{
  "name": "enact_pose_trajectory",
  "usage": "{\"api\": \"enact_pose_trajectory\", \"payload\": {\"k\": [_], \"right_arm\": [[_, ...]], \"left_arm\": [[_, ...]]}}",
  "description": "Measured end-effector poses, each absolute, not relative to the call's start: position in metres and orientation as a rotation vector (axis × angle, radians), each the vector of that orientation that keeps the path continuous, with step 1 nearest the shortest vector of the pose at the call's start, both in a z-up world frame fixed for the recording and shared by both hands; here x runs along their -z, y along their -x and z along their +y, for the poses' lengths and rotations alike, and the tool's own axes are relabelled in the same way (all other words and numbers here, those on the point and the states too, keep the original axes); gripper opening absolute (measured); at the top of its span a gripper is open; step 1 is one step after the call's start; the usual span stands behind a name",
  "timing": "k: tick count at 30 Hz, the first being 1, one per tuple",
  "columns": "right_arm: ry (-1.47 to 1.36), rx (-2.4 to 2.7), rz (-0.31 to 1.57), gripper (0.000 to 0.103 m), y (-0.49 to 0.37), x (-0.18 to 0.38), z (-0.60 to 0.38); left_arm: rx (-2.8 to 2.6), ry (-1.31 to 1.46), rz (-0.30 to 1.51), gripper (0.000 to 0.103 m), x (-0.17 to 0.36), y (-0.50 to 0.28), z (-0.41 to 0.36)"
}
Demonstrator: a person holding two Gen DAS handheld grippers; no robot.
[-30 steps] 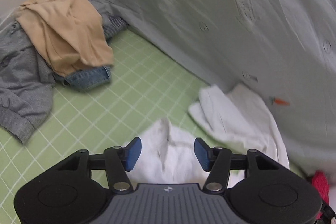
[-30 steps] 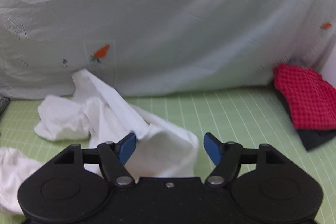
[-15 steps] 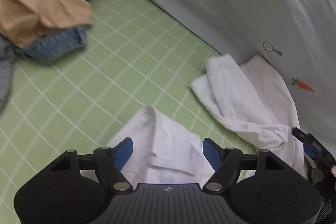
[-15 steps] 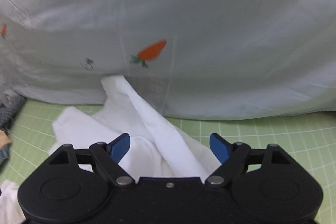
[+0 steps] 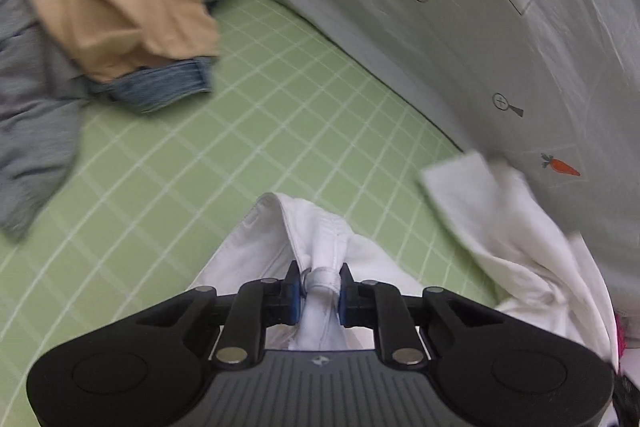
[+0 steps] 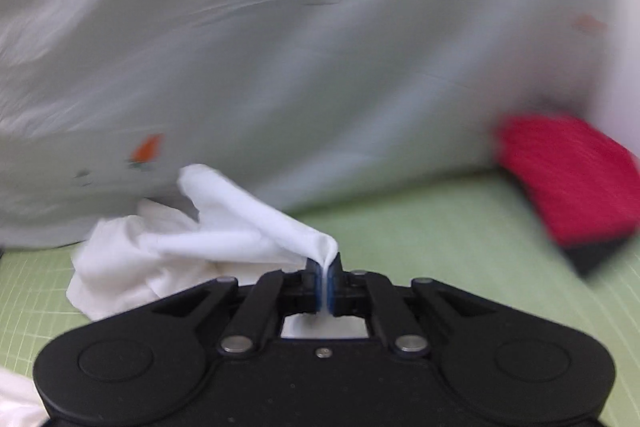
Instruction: Fold clothes
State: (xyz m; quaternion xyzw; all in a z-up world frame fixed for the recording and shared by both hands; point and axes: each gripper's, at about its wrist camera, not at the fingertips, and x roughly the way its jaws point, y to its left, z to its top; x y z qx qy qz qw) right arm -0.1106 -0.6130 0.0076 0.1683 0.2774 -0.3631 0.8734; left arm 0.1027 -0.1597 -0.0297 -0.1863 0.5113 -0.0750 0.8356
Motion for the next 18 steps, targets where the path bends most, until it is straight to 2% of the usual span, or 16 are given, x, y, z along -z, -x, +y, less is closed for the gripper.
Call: {"api": "enact_pose_trajectory", "payload": {"k": [5,8,11,12,14,15,16,17,18], "right_arm": [[-0.323,0.925,0.771,0.003,0.204,0.022,-0.603],[-0.425,0.902,0.842,0.004,0.232,0.042,-0.595],[-0.469,0.893,0.841,0.012,0.241,0.047,-0.583],[-0.454,0.904,0.822,0.016,0.24,0.043,-0.579],[-0.423,0.928,0.784,0.03,0.239,0.034,-0.57],[-0.409,0.933,0.757,0.045,0.238,0.029,-0.567],[-0.398,0.929,0.718,0.069,0.235,0.023,-0.566],[-0.389,0.929,0.679,0.078,0.231,0.018,-0.565],[-0.379,0.933,0.647,0.081,0.226,0.013,-0.563]], "left_arm": [[0.045,0.415,1.092,0.018,0.029,-0.069,-0.123],[0.047,0.425,1.096,0.019,0.031,-0.057,-0.115],[0.053,0.4,1.096,0.022,0.028,-0.049,-0.117],[0.054,0.39,1.094,0.022,0.026,-0.047,-0.119],[0.052,0.372,1.076,0.032,0.02,-0.045,-0.121],[0.045,0.355,1.059,0.036,0.016,-0.045,-0.122],[0.038,0.338,1.041,0.044,0.012,-0.045,-0.122],[0.032,0.317,1.021,0.052,0.006,-0.046,-0.123],[0.028,0.3,1.002,0.056,0.001,-0.048,-0.123]]}}
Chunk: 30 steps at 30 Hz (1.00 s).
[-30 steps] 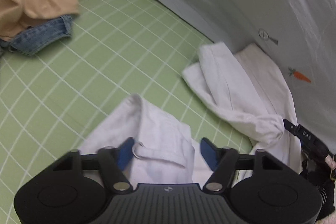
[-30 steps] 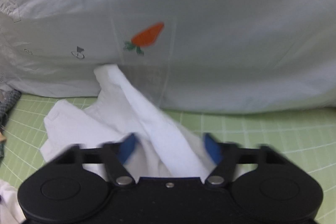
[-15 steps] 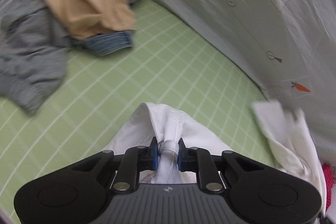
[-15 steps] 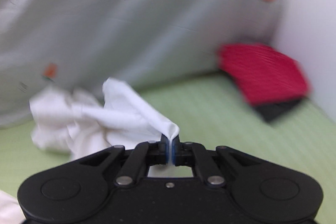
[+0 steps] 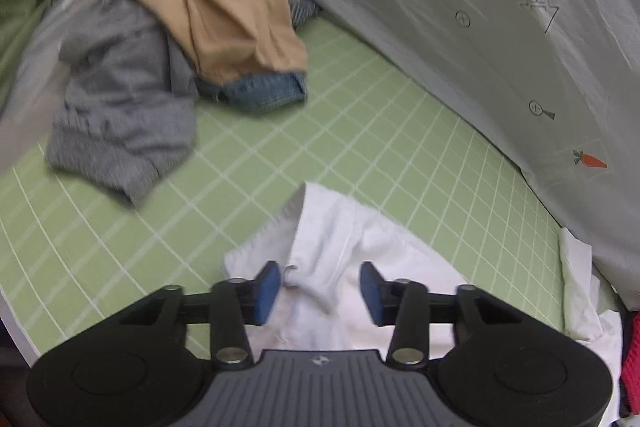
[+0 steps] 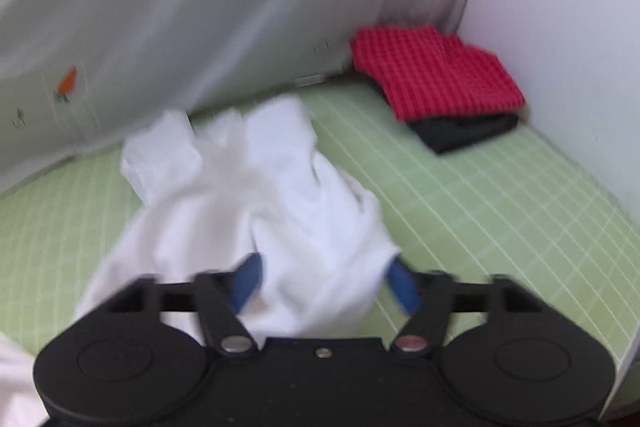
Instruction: Fold clothes
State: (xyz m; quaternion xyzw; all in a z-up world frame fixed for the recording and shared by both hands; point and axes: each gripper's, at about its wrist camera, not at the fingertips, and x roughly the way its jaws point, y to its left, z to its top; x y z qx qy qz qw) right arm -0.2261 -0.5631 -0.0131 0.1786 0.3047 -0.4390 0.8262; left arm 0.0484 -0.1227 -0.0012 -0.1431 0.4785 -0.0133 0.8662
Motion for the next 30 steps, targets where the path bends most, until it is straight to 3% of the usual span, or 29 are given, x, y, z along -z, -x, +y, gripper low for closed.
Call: {"api": "enact_pose_trajectory", "payload": {"k": [5,10,16,21,23,24,25,27,28,29,30], "right_arm": [[-0.39,0.886,0.61,0.089,0.193,0.006,-0.57],[-0.318,0.855,0.645,0.089,0.163,0.008,-0.563],[-0.237,0.831,0.594,0.089,0.142,-0.004,-0.563],[-0.343,0.75,0.685,0.09,0.106,0.017,-0.588],[-0.399,0.748,0.713,0.08,0.097,0.028,-0.599],[-0.428,0.747,0.727,0.069,0.093,0.033,-0.605],[-0.453,0.748,0.74,0.045,0.09,0.038,-0.61],[-0.491,0.756,0.756,0.012,0.092,0.041,-0.616],[-0.49,0.758,0.733,0.007,0.098,0.038,-0.616],[-0.478,0.76,0.691,0.002,0.107,0.031,-0.613],[-0.458,0.767,0.659,0.002,0.116,0.024,-0.61]], "left_arm": [[0.051,0.267,0.975,0.081,-0.006,-0.068,-0.126],[0.039,0.323,1.108,0.081,0.03,-0.09,-0.133],[0.074,0.317,1.105,0.081,0.035,-0.104,-0.155],[0.096,0.293,1.129,0.083,0.042,-0.128,-0.181],[0.101,0.3,1.149,0.083,0.048,-0.137,-0.188],[0.09,0.313,1.171,0.081,0.052,-0.139,-0.189],[0.078,0.326,1.192,0.076,0.056,-0.141,-0.19],[0.054,0.352,1.234,0.053,0.064,-0.146,-0.192],[0.041,0.359,1.253,0.031,0.068,-0.147,-0.193],[0.032,0.356,1.267,0.0,0.071,-0.147,-0.192],[0.032,0.363,1.27,0.0,0.072,-0.145,-0.19]]}}
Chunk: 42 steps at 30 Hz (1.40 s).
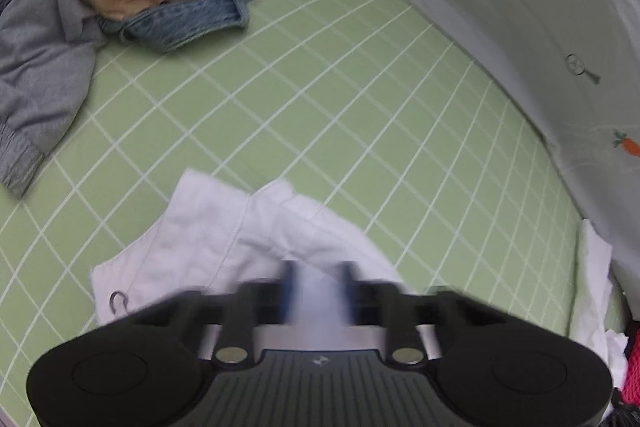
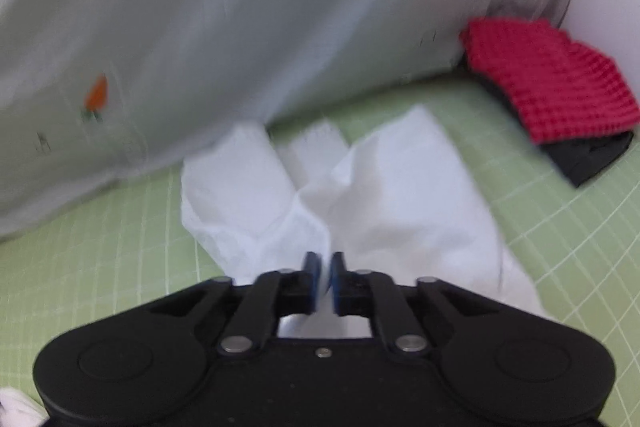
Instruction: Fold clothes
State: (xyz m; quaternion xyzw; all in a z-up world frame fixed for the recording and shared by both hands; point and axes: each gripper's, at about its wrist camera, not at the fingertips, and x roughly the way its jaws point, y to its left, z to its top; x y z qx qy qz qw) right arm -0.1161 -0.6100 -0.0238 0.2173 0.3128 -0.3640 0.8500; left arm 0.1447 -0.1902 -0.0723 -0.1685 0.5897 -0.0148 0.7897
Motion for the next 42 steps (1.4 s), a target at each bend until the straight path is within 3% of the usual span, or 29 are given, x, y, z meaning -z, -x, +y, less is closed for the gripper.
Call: {"api": "enact_pose_trajectory", "payload": {"k": [6,11,12,14,15,17,22,27,32,37,39,41,42], "right_arm": [[-0.319,0.932,0.593,0.001,0.188,-0.016,-0.586],[-0.387,1.0,0.757,0.001,0.241,0.013,-0.596],[-0.404,0.987,0.802,0.001,0.247,0.023,-0.597],[-0.411,0.946,0.865,0.001,0.252,0.039,-0.591],[-0.403,0.916,0.894,0.001,0.251,0.046,-0.586],[-0.387,0.895,0.919,0.001,0.247,0.055,-0.573],[-0.521,0.905,0.883,0.002,0.245,0.061,-0.578],[-0.624,0.903,0.868,0.003,0.248,0.067,-0.589],[-0.609,0.91,0.91,0.004,0.238,0.075,-0.588],[-0.648,0.912,0.927,0.004,0.233,0.081,-0.593],[-0.686,0.907,0.913,0.004,0.234,0.083,-0.594],[-0.734,0.89,0.889,0.004,0.236,0.085,-0.595],[-0.766,0.876,0.873,0.004,0.236,0.087,-0.595]], "left_arm": [[0.025,0.298,1.162,0.0,0.048,-0.113,-0.166],[0.021,0.295,1.144,0.001,0.038,-0.091,-0.14],[0.027,0.309,1.147,0.004,0.038,-0.089,-0.136],[0.017,0.327,1.151,0.033,0.039,-0.087,-0.136],[0.009,0.33,1.15,0.041,0.039,-0.086,-0.138],[-0.01,0.331,1.137,0.066,0.038,-0.087,-0.143],[0.031,0.331,1.15,0.079,0.04,-0.104,-0.16],[-0.02,0.305,1.175,0.08,0.051,-0.122,-0.166],[-0.086,0.262,1.197,0.088,0.063,-0.141,-0.158],[-0.044,0.291,1.26,0.085,0.084,-0.145,-0.153],[-0.007,0.326,1.266,0.066,0.09,-0.142,-0.153],[0.039,0.362,1.278,0.022,0.096,-0.139,-0.157],[0.056,0.374,1.281,0.019,0.099,-0.137,-0.159]]}}
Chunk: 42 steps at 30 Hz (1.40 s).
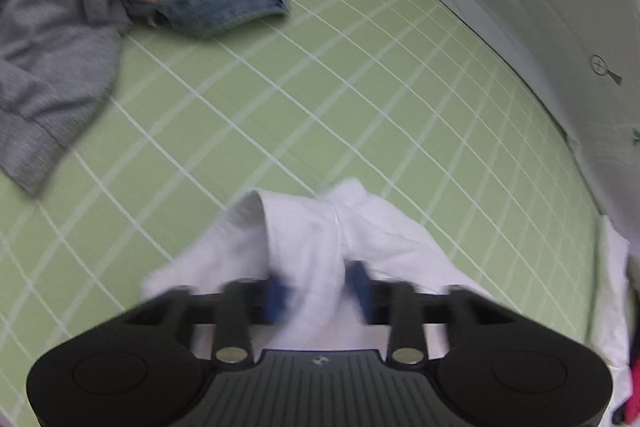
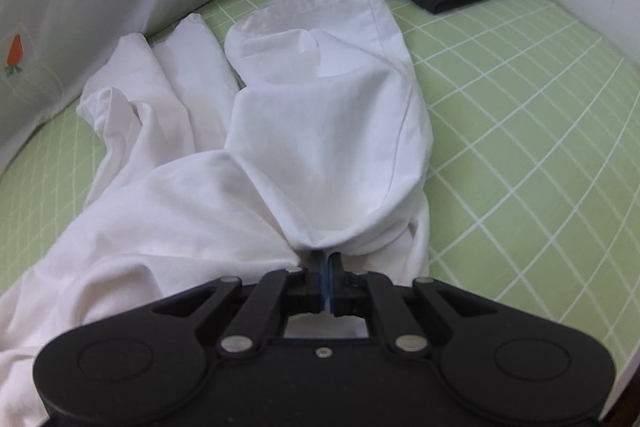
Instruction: Fold clothes
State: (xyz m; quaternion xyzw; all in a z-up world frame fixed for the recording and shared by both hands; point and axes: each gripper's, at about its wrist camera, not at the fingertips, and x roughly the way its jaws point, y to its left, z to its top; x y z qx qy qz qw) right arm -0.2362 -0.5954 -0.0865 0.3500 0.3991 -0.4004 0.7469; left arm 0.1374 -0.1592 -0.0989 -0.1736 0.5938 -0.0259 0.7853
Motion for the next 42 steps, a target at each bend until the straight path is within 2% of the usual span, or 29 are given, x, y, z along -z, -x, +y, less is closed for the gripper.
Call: {"api": "enact_pose_trajectory", "payload": {"k": [3,10,15,19,21,26,33,36,39,41,42], "right_arm": [[-0.875,0.855,0.829,0.004,0.23,0.094,-0.597],[-0.915,0.794,0.804,0.004,0.169,0.1,-0.603],[-0.903,0.702,0.778,0.004,0.083,0.106,-0.628],[-0.79,0.656,0.756,0.003,0.001,0.108,-0.648],[-0.779,0.662,0.755,0.003,-0.019,0.104,-0.655],[-0.72,0.713,0.651,0.001,0.005,0.069,-0.65],[-0.654,0.875,0.514,0.001,0.158,0.007,-0.624],[-0.674,0.934,0.509,0.001,0.227,0.002,-0.618],[-0.714,0.991,0.586,0.001,0.272,0.027,-0.605],[-0.762,1.01,0.671,0.002,0.285,0.048,-0.596],[-0.785,1.014,0.702,0.005,0.291,0.056,-0.592]], "left_arm": [[0.068,0.33,1.265,0.016,0.103,-0.138,-0.17],[0.097,0.359,1.224,0.013,0.105,-0.17,-0.187],[0.174,0.337,1.171,0.013,0.108,-0.23,-0.229],[0.218,0.288,1.11,0.012,0.105,-0.281,-0.272],[0.244,0.271,1.063,0.01,0.091,-0.292,-0.284],[0.306,0.238,0.937,0.01,0.039,-0.281,-0.285],[0.305,0.278,0.832,0.009,-0.025,-0.194,-0.221],[0.245,0.303,0.835,0.01,-0.025,-0.153,-0.178],[0.154,0.398,0.908,0.011,-0.007,-0.116,-0.14],[0.085,0.391,0.973,0.017,0.009,-0.096,-0.127],[0.052,0.378,1.001,0.019,0.014,-0.088,-0.124]]}}
